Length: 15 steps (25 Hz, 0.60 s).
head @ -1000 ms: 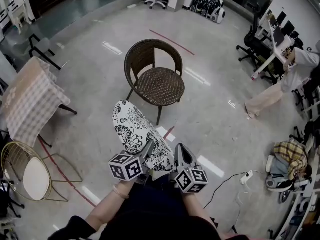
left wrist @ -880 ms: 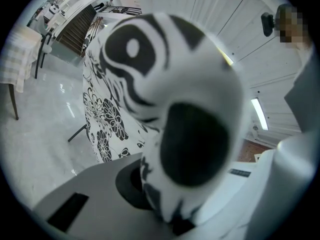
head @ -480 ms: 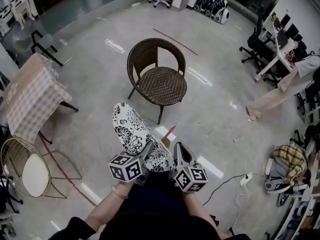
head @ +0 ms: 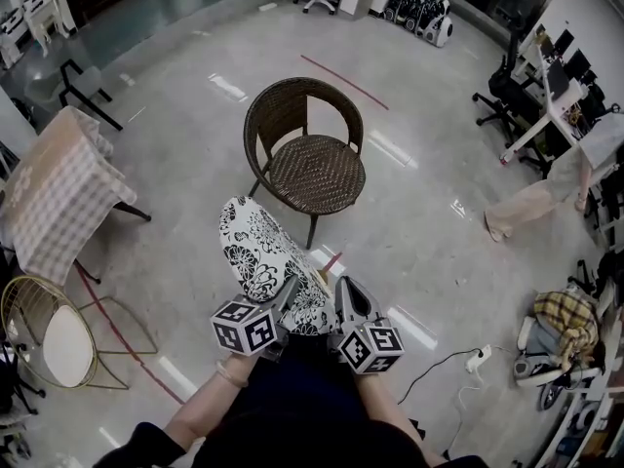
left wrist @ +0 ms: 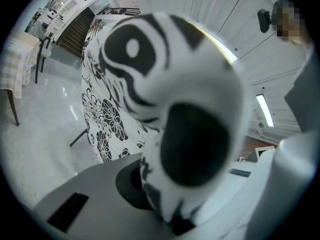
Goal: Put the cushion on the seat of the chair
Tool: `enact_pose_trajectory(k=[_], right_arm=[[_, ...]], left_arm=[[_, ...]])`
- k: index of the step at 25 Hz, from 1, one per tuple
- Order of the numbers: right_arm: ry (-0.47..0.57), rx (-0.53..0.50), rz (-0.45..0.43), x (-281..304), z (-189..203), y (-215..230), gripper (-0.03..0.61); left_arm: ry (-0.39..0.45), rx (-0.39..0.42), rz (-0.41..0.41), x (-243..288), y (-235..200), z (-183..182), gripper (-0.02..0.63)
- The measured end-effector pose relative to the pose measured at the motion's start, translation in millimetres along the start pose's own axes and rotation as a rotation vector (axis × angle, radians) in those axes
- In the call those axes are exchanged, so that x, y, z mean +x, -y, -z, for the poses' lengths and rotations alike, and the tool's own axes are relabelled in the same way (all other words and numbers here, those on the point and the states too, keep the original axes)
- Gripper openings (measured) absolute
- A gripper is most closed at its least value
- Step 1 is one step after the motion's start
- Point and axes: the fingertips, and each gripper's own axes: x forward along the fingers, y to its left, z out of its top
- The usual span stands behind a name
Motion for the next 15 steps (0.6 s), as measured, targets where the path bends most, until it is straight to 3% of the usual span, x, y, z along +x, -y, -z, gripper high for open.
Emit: enact_pose_trajectory(k=[15], right_arm=[[-0.047,0.040,0.018,85,-46,69,-0.008]], left_arm=[[-0.068,-0.016,0.003,104,-18,-39,0.026]])
